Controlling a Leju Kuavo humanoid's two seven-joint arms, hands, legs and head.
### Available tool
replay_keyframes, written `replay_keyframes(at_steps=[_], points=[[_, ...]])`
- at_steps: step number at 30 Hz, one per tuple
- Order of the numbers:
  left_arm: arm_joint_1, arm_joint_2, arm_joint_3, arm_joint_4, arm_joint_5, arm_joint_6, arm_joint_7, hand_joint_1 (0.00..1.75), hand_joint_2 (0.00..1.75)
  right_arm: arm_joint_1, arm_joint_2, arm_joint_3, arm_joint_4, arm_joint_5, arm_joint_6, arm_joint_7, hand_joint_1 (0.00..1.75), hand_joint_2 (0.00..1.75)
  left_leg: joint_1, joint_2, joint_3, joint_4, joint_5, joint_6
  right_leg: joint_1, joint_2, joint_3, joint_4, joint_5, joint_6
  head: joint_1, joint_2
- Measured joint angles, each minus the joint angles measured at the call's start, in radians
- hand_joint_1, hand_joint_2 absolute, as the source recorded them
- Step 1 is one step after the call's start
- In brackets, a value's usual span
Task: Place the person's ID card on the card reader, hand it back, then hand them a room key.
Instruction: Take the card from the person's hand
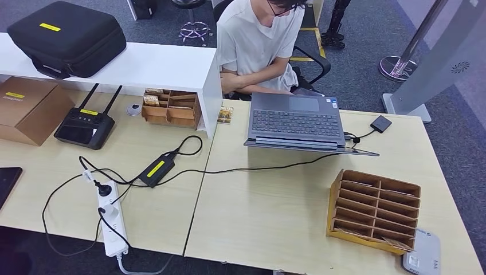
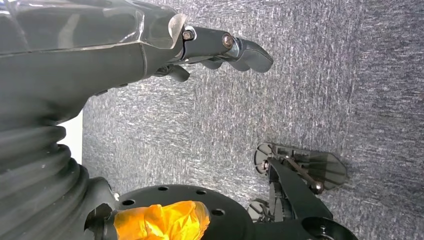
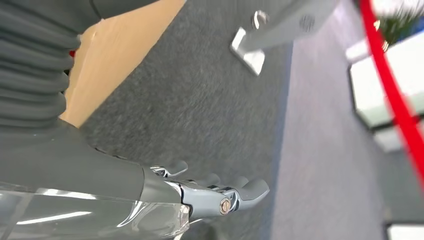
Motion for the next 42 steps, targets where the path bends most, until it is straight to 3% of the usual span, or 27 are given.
replay_keyframes(at_steps=[4, 7, 12, 16, 24, 36, 39, 42], points=[[0.002, 0.002, -0.001, 0.000, -0.008, -0.011, -0.019, 0.00, 1.75, 0.006, 0.002, 0.000, -0.057, 0.031, 0.108, -0.011, 0.00, 0.00, 0.000, 0.000, 0.000, 0.000, 0.000, 0.000, 0.000, 0.000, 0.000, 0.000, 0.000, 0.000, 0.000, 0.000], [0.002, 0.002, -0.002, 0.000, -0.008, -0.007, -0.016, 0.00, 1.75, 0.013, 0.041, 0.000, -0.182, 0.034, 0.179, 0.061, 0.00, 0.00, 0.000, 0.000, 0.000, 0.000, 0.000, 0.000, 0.000, 0.000, 0.000, 0.000, 0.000, 0.000, 0.000, 0.000], [0.002, -0.003, -0.002, 0.001, 0.002, 0.022, 0.001, 0.00, 1.75, 0.014, 0.214, -0.001, -0.589, -0.101, 0.249, 0.363, 0.00, 0.00, 0.000, 0.000, 0.000, 0.000, 0.000, -0.001, 0.000, 0.000, -0.001, 0.002, -0.001, -0.001, 0.000, 0.000], [0.001, -0.008, -0.001, 0.001, 0.008, 0.034, 0.011, 0.00, 1.75, 0.016, 0.323, 0.000, -0.855, -0.149, 0.260, 0.437, 0.00, 0.00, 0.001, 0.000, 0.000, -0.001, 0.001, -0.002, 0.001, 0.000, -0.002, 0.002, -0.001, -0.002, 0.000, 0.000], [0.002, -0.010, -0.001, 0.001, 0.005, 0.030, -0.001, 0.00, 1.75, 0.031, 0.398, 0.000, -1.073, -0.136, 0.341, 0.415, 0.00, 0.00, 0.001, 0.000, -0.001, -0.001, 0.001, -0.001, 0.000, 0.000, -0.002, 0.002, -0.001, -0.002, 0.000, 0.000], [0.002, -0.010, -0.001, 0.001, 0.001, 0.027, -0.002, 0.00, 1.75, 0.046, 0.426, -0.008, -1.233, -0.070, 0.435, 0.387, 0.00, 0.00, 0.000, 0.000, 0.000, 0.000, 0.001, -0.001, 0.000, 0.000, -0.002, 0.002, -0.001, -0.002, 0.000, 0.000], [0.002, -0.010, -0.001, 0.001, -0.005, 0.024, -0.002, 0.00, 1.75, 0.040, 0.433, -0.026, -1.270, 0.041, 0.499, 0.305, 0.00, 0.00, 0.000, 0.000, 0.000, 0.000, 0.001, -0.001, 0.000, 0.000, -0.002, 0.002, -0.001, -0.002, 0.000, 0.000], [0.001, -0.010, -0.001, 0.001, -0.013, 0.020, -0.003, 0.00, 1.75, 0.025, 0.448, -0.048, -1.325, 0.246, 0.547, 0.119, 0.00, 0.00, 0.001, 0.000, 0.000, -0.001, 0.001, -0.001, 0.000, 0.000, -0.002, 0.002, -0.001, -0.002, 0.000, 0.000]])
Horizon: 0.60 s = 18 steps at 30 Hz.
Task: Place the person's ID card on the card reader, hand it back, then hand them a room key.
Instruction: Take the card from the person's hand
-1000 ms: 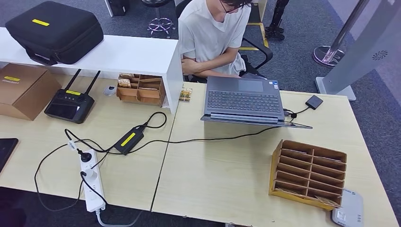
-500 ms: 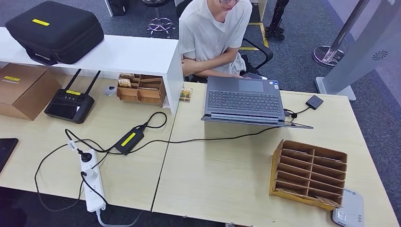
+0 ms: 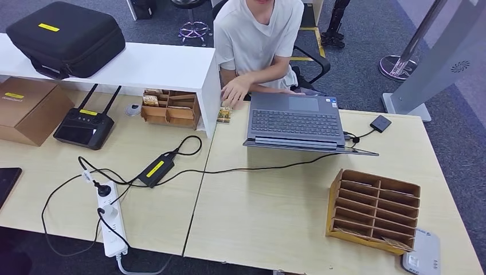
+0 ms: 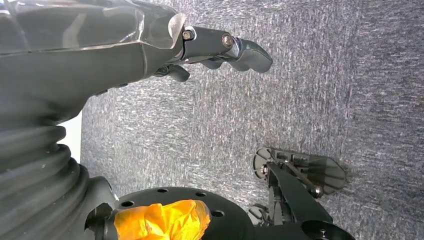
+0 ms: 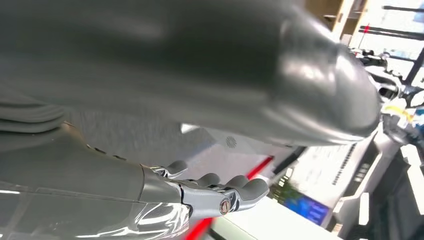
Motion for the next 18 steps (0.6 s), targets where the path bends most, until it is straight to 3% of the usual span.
replay_keyframes(at_steps=[3, 5, 9, 12, 16, 18], points=[[0.000, 0.001, 0.000, 0.000, -0.015, -0.007, -0.002, 0.00, 1.75, 0.007, 0.017, 0.008, -0.066, 0.297, -0.076, -0.269, 0.00, 0.00, 0.000, 0.000, 0.000, 0.000, 0.000, 0.000, 0.000, 0.000, 0.000, 0.000, 0.000, 0.000, 0.000, 0.000], [-0.001, 0.003, 0.000, 0.000, -0.031, -0.014, -0.002, 0.00, 1.75, 0.048, 0.024, 0.052, -0.109, 0.491, -0.258, -0.406, 0.00, 0.00, 0.000, -0.002, -0.001, 0.000, 0.000, 0.000, 0.000, -0.002, 0.001, 0.000, -0.001, 0.000, 0.000, 0.000], [-0.001, 0.009, -0.004, 0.000, -0.067, -0.029, 0.010, 0.00, 1.75, 0.192, 0.007, 0.271, -0.151, 0.747, -0.782, -0.455, 0.00, 0.00, 0.000, -0.002, -0.002, 0.000, -0.001, -0.001, 0.000, -0.002, 0.001, 0.000, -0.001, 0.000, 0.000, 0.000], [-0.002, 0.014, -0.013, 0.000, -0.085, -0.039, 0.012, 0.00, 1.75, 0.278, -0.043, 0.457, -0.145, 0.848, -1.010, -0.409, 0.00, 0.00, 0.001, -0.002, -0.001, 0.000, -0.001, -0.001, 0.000, -0.001, 0.001, 0.000, -0.001, 0.000, 0.000, 0.000], [-0.002, 0.019, -0.024, 0.000, -0.100, -0.043, 0.012, 0.00, 1.75, 0.361, -0.130, 0.650, -0.125, 0.856, -1.138, -0.305, 0.00, 1.75, 0.000, -0.002, -0.001, 0.000, -0.001, -0.001, 0.000, -0.002, 0.002, 0.000, -0.001, 0.000, 0.000, 0.000], [-0.002, 0.021, -0.028, 0.000, -0.110, -0.044, 0.012, 0.00, 1.75, 0.395, -0.199, 0.747, -0.105, 0.849, -1.200, -0.217, 0.00, 1.75, 0.000, -0.002, -0.001, 0.000, -0.001, -0.001, 0.000, -0.001, 0.002, 0.000, -0.001, 0.000, 0.000, 0.000]])
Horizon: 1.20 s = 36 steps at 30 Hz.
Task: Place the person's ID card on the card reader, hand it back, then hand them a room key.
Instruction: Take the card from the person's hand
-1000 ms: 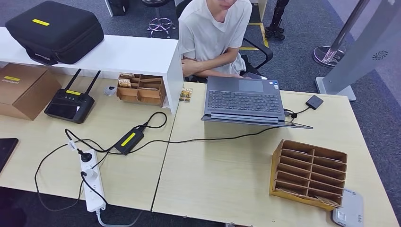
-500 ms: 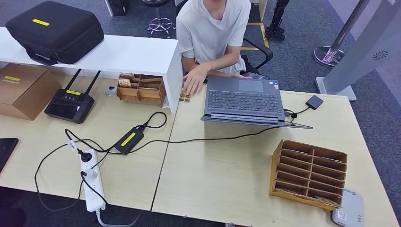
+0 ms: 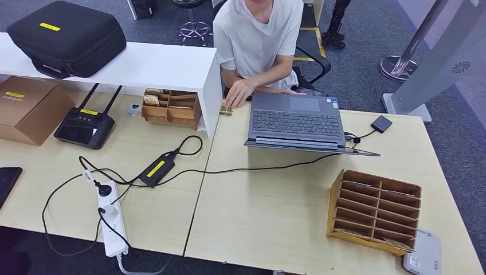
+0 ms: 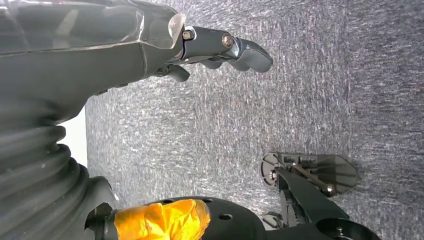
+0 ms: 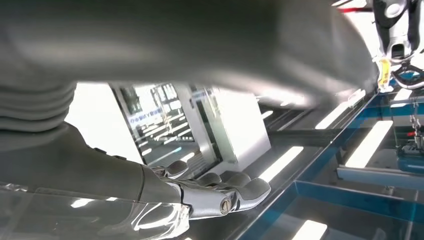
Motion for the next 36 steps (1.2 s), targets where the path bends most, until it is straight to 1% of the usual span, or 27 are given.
replay_keyframes(at_steps=[2, 3, 5, 7, 12, 17, 22, 27, 31, 32, 36], points=[[0.000, 0.002, -0.004, 0.000, -0.007, -0.003, 0.000, 0.00, 1.75, 0.019, -0.071, 0.098, 0.026, -0.007, -0.054, 0.076, 0.00, 1.75, 0.000, 0.001, 0.001, 0.000, 0.000, 0.000, 0.000, 0.001, 0.000, 0.000, 0.000, 0.000, 0.000, 0.000], [0.000, 0.003, -0.007, 0.000, -0.009, -0.004, 0.000, 0.00, 1.75, 0.025, -0.102, 0.142, 0.038, -0.009, -0.074, 0.100, 0.00, 1.75, 0.000, 0.001, 0.001, 0.000, 0.000, 0.000, 0.000, 0.000, 0.000, 0.000, 0.000, 0.000, 0.000, 0.000], [0.000, 0.005, -0.012, 0.000, -0.011, -0.005, 0.000, 0.00, 1.75, 0.036, -0.152, 0.215, 0.058, -0.011, -0.098, 0.125, 0.00, 1.75, -0.001, 0.000, 0.002, 0.001, 0.000, 0.000, 0.000, 0.000, 0.000, 0.000, 0.000, 0.000, 0.000, 0.000], [0.000, 0.005, -0.015, 0.000, -0.012, -0.006, 0.000, 0.00, 1.75, 0.046, -0.189, 0.265, 0.070, -0.012, -0.112, 0.137, 0.00, 1.75, 0.000, 0.000, 0.002, 0.001, 0.000, 0.000, 0.000, -0.001, 0.000, 0.000, 0.000, 0.000, 0.000, 0.000], [0.000, 0.006, -0.019, 0.000, -0.021, -0.006, 0.004, 0.00, 1.75, 0.057, -0.261, 0.355, 0.099, -0.003, -0.145, 0.171, 0.00, 1.75, 0.000, 0.000, 0.001, 0.000, 0.000, 0.000, 0.001, 0.000, 0.000, 0.000, 0.000, 0.000, 0.000, 0.000], [0.000, 0.009, -0.028, 0.000, -0.041, -0.009, 0.015, 0.00, 1.75, 0.025, -0.334, 0.462, 0.157, 0.049, -0.165, 0.248, 0.00, 1.75, 0.000, 0.000, 0.001, 0.000, 0.000, 0.000, 0.001, 0.000, 0.000, 0.000, 0.000, 0.000, 0.000, 0.000], [0.000, 0.013, -0.043, 0.000, -0.063, -0.017, 0.016, 0.00, 1.75, -0.047, -0.399, 0.564, 0.230, 0.085, -0.177, 0.312, 0.00, 1.75, 0.000, 0.000, 0.002, 0.001, 0.000, 0.000, 0.000, 0.000, 0.000, 0.000, 0.000, 0.000, 0.000, 0.000], [0.000, 0.015, -0.055, 0.000, -0.079, -0.020, 0.019, 0.00, 1.75, -0.146, -0.444, 0.646, 0.310, 0.097, -0.174, 0.348, 0.00, 1.75, 0.000, 0.000, 0.002, 0.001, 0.001, 0.000, 0.000, 0.000, 0.000, 0.000, 0.001, 0.000, 0.000, 0.000], [0.000, 0.018, -0.062, 0.000, -0.080, -0.044, 0.025, 0.00, 0.00, -0.245, -0.467, 0.706, 0.378, 0.107, -0.162, 0.366, 0.00, 1.75, 0.000, 0.001, 0.002, 0.001, 0.001, 0.000, 0.000, 0.000, 0.000, 0.000, 0.001, 0.000, 0.000, 0.000], [0.000, 0.019, -0.062, 0.000, -0.079, -0.052, 0.025, 0.00, 0.00, -0.270, -0.471, 0.720, 0.394, 0.109, -0.160, 0.370, 0.00, 1.75, 0.000, 0.001, 0.002, 0.001, 0.001, 0.000, 0.000, 0.000, 0.000, 0.000, 0.001, 0.000, 0.000, 0.000], [0.000, 0.022, -0.068, 0.000, -0.086, -0.070, 0.021, 0.00, 1.75, -0.351, -0.483, 0.768, 0.451, 0.111, -0.156, 0.383, 0.00, 1.75, 0.000, 0.000, 0.002, 0.001, 0.002, 0.000, 0.000, -0.001, 0.000, 0.001, 0.001, 0.000, 0.000, 0.000]])
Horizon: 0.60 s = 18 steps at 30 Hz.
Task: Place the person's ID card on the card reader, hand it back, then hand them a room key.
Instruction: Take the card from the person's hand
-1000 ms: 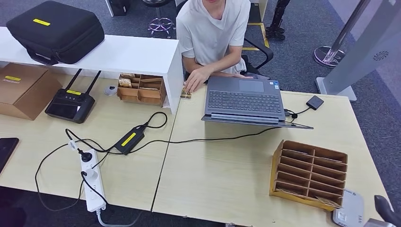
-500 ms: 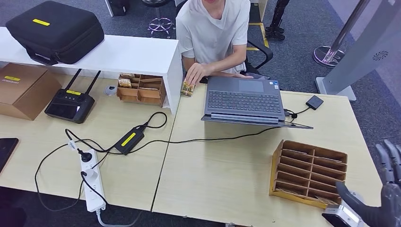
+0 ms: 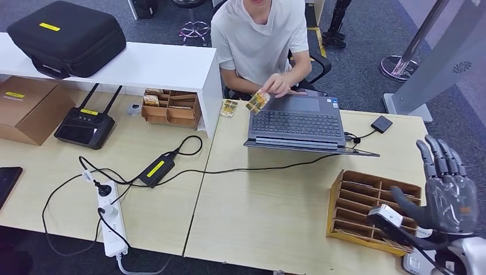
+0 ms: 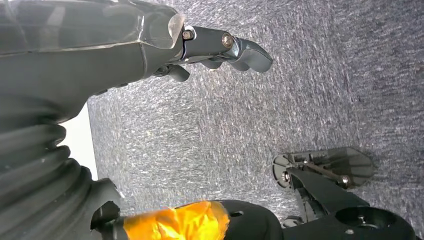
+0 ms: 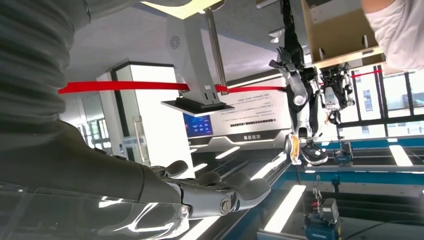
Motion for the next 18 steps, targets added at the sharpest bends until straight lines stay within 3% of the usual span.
replay_keyframes(at_steps=[11, 18], points=[[0.000, 0.003, -0.012, 0.000, -0.020, 0.005, -0.004, 0.00, 1.75, -0.098, -0.016, 0.051, 0.056, 0.057, -0.069, 0.037, 0.00, 1.75, 0.000, 0.000, 0.000, 0.000, 0.000, 0.000, 0.000, 0.000, 0.000, 0.000, 0.000, 0.000, 0.000, 0.000], [0.004, 0.003, -0.066, 0.000, -0.081, 0.104, -0.144, 0.00, 1.75, -0.099, -0.027, 0.052, 0.054, 0.093, -0.081, 0.060, 0.00, 1.75, 0.000, -0.001, 0.000, 0.000, 0.000, 0.000, 0.000, 0.000, 0.000, 0.000, 0.000, 0.000, 0.000, 0.000]])
